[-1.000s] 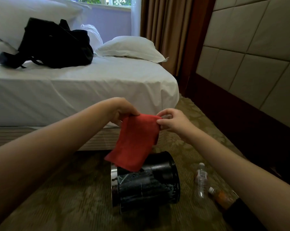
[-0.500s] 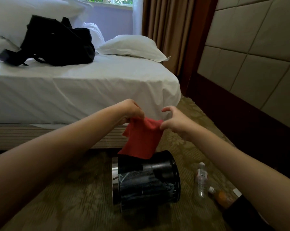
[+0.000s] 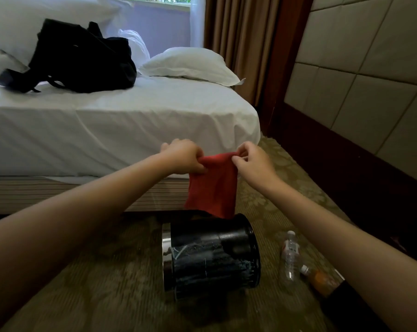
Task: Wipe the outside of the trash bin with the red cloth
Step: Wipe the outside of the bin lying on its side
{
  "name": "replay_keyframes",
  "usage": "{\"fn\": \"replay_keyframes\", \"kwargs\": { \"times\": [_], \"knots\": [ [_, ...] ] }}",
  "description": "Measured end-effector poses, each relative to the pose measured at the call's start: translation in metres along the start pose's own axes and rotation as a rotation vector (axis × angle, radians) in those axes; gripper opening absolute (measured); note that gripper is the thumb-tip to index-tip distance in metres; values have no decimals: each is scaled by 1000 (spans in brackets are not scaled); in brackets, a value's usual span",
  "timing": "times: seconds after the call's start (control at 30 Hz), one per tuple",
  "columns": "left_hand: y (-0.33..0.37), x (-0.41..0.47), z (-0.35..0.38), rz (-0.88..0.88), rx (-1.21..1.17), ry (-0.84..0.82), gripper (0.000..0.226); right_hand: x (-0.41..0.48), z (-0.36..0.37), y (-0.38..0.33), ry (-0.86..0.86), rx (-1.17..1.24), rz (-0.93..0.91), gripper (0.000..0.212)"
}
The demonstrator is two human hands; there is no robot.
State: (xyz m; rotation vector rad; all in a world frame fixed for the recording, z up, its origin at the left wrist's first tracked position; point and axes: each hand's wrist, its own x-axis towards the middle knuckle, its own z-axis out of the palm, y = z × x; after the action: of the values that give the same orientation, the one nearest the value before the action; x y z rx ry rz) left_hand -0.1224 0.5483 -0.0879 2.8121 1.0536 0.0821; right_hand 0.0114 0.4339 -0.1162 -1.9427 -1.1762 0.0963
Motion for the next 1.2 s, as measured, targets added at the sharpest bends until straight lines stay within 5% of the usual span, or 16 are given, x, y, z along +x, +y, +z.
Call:
{"fn": "replay_keyframes", "kwargs": {
  "times": [0.07, 0.27, 0.37, 0.47, 0.57, 0.67, 0.8, 0.9, 1.07, 1.2],
  "knots": [
    [-1, -2, -1, 20, -84, 10, 33, 1, -1, 4, -26, 218, 71, 11],
    [-1, -12, -5, 1, -1262, -258, 13, -4, -10, 10, -57, 703, 298, 8],
    [1, -12, -5, -62, -1569, -342, 13, -15, -8, 7, -279, 896, 419, 34],
    [0, -11, -5, -124, -1560, -382, 16, -30, 5, 7, -552, 870, 513, 76],
    [-5, -7, -2, -259, -1493, -311, 16, -33, 3, 7, -562, 860, 479, 56],
    [-16, -7, 5, -394, -1478, -324, 22, -29, 3, 8, -435, 680, 424, 60],
    [-18, -9, 21, -473, -1183, -278, 13, -26, 5, -6, -250, 453, 122, 51],
    [-13, -6, 26, -194, -694, -77, 16, -22, 5, -11, -161, 191, -40, 39],
    [8, -15, 24, 145, -916, -405, 34, -19, -3, -9, -100, 89, -114, 26],
    [21, -14, 35, 194, -890, -266, 31, -17, -5, -3, -112, 137, -130, 20]
  ]
}}
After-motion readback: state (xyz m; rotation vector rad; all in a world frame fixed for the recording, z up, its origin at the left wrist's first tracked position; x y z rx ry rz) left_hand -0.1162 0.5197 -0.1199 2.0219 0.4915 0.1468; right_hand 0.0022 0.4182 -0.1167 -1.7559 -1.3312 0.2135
